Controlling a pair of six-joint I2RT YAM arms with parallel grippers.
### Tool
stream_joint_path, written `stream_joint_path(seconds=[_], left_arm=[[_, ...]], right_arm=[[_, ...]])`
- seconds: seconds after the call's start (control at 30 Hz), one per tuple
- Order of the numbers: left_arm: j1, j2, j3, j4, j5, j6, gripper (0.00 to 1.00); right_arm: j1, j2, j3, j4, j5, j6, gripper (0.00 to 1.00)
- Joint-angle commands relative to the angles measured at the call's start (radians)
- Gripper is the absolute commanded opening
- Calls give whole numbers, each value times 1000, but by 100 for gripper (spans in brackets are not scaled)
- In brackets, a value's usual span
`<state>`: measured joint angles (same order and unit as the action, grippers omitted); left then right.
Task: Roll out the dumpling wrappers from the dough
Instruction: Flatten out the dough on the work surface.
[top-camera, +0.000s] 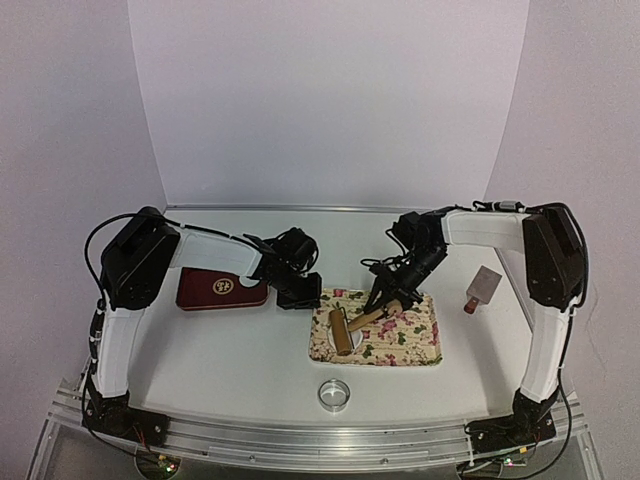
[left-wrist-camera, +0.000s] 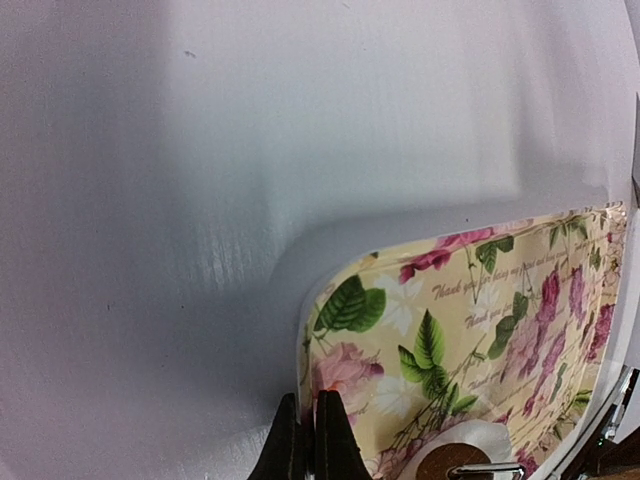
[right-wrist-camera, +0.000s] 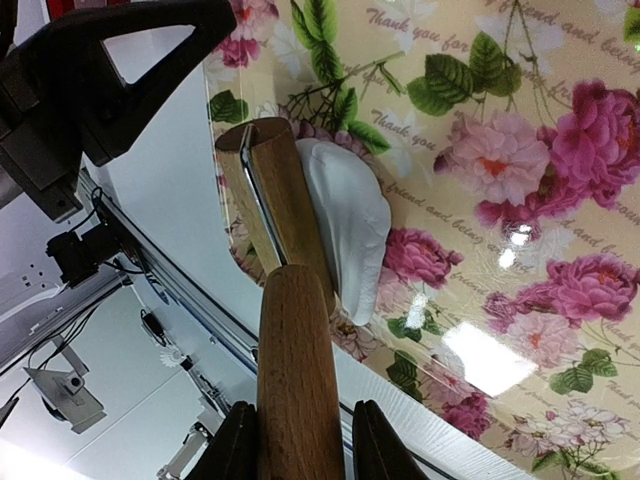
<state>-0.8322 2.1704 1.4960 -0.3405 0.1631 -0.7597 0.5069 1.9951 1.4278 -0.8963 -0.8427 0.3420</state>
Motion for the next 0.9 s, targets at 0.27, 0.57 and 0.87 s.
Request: stream_joint_path(seconds=[0.27, 0.57, 0.87], left_arm=[[28, -14, -63, -87, -58, 3, 0], [38, -28, -84, -87, -64, 0, 0], [43, -44, -106, -80, -71, -8, 0]], right_arm=[[-88, 67, -174, -143, 484, 12, 0], [-111, 65, -201, -125, 476, 5, 0], [-136, 50, -238, -108, 481, 3, 0]])
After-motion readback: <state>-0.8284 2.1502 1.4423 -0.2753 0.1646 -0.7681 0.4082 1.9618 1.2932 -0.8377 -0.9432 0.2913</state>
